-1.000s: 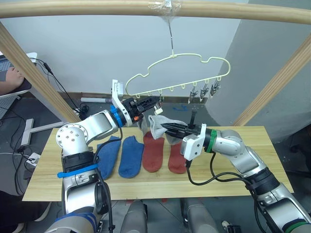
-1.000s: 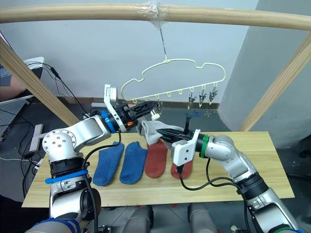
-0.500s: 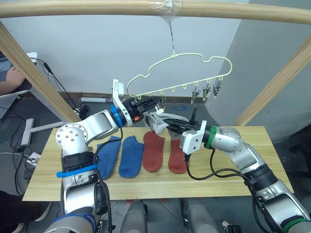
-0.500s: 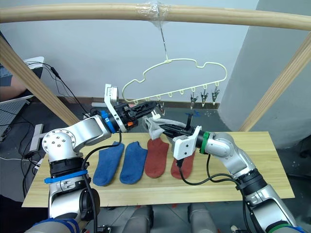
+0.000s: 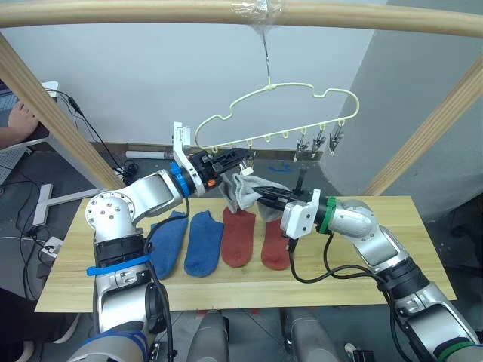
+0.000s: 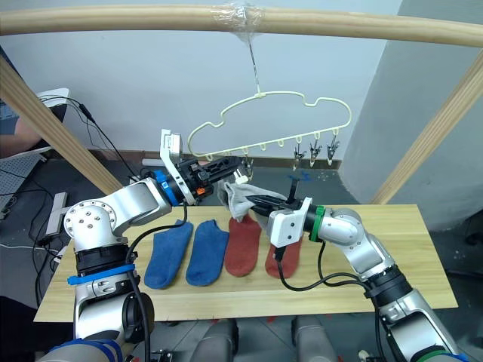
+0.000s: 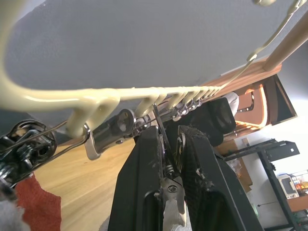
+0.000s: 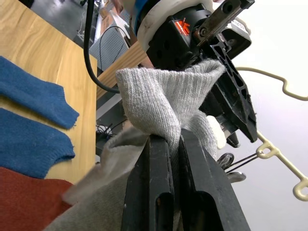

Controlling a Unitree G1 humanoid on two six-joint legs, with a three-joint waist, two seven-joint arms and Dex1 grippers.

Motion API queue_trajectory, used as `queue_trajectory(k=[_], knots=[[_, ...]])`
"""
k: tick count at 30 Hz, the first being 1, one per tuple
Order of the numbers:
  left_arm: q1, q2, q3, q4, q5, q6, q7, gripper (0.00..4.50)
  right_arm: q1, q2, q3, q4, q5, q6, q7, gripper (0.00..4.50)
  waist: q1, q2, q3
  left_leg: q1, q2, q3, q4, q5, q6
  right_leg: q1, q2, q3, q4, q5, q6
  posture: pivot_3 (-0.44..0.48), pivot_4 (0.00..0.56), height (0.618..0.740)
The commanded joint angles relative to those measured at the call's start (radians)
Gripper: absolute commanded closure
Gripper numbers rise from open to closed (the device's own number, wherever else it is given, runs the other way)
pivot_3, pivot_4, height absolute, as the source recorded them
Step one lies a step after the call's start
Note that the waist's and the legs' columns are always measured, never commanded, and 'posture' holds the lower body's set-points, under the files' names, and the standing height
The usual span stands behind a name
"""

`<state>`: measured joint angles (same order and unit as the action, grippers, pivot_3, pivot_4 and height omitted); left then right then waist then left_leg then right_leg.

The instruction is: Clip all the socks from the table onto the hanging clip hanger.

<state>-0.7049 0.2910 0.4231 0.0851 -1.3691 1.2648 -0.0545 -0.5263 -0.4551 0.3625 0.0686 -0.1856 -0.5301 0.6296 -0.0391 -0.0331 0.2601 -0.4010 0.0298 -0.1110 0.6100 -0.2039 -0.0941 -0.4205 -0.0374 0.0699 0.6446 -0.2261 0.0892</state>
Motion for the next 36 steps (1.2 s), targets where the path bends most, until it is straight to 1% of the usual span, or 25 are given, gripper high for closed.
queue_trajectory(k=[1, 5, 11, 17, 21, 36], knots=[[-0.008, 0.011, -0.007, -0.023, -0.031, -0.010, -0.014, 4.26, 0.006, 0.000, -0.031, -0.052, 0.038, 0.009, 0.009, 4.49, 0.000, 0.000, 0.000, 0.000, 0.000, 0.000, 0.000, 0.000, 0.000, 0.000, 0.000, 0.000, 0.000, 0.000, 0.000, -0.002, 0.252, 0.740], [-0.006, 0.010, -0.009, -0.027, -0.036, -0.011, -0.010, 4.26, 0.011, -0.004, -0.035, -0.063, 0.046, 0.017, 0.013, 4.49, 0.000, 0.000, 0.001, 0.000, 0.000, 0.000, 0.000, 0.000, 0.000, 0.000, 0.000, 0.000, 0.000, 0.000, 0.000, -0.008, 0.260, 0.740], [-0.004, 0.011, -0.013, -0.028, -0.036, -0.011, -0.011, 4.26, 0.027, 0.003, -0.040, -0.085, 0.124, 0.063, 0.052, 4.49, -0.002, 0.000, 0.002, 0.000, 0.000, 0.000, 0.000, 0.000, 0.000, 0.000, 0.000, 0.000, 0.000, 0.000, 0.000, -0.008, 0.260, 0.740], [-0.002, 0.011, -0.012, -0.029, -0.038, -0.013, -0.010, 4.26, 0.048, 0.005, -0.038, -0.113, 0.159, 0.101, 0.090, 4.49, -0.002, 0.000, 0.002, 0.000, 0.000, 0.000, 0.000, 0.000, 0.000, 0.000, 0.000, 0.000, 0.000, 0.000, 0.000, -0.006, 0.259, 0.740], [0.000, 0.011, -0.013, -0.031, -0.041, -0.012, -0.010, 4.26, 0.052, 0.010, -0.041, -0.116, 0.160, 0.110, 0.099, 4.49, -0.002, 0.000, 0.002, 0.000, 0.000, 0.000, 0.000, 0.000, 0.000, 0.000, 0.000, 0.000, 0.000, 0.000, 0.000, -0.004, 0.258, 0.740], [0.013, 0.024, -0.031, -0.036, -0.067, -0.021, -0.010, 4.26, 0.000, 0.014, -0.074, -0.060, 0.103, 0.059, 0.060, 4.49, -0.002, 0.000, 0.002, 0.000, 0.000, 0.000, -0.001, 0.000, 0.000, -0.001, 0.000, 0.000, 0.000, 0.000, 0.000, -0.004, 0.255, 0.740]])
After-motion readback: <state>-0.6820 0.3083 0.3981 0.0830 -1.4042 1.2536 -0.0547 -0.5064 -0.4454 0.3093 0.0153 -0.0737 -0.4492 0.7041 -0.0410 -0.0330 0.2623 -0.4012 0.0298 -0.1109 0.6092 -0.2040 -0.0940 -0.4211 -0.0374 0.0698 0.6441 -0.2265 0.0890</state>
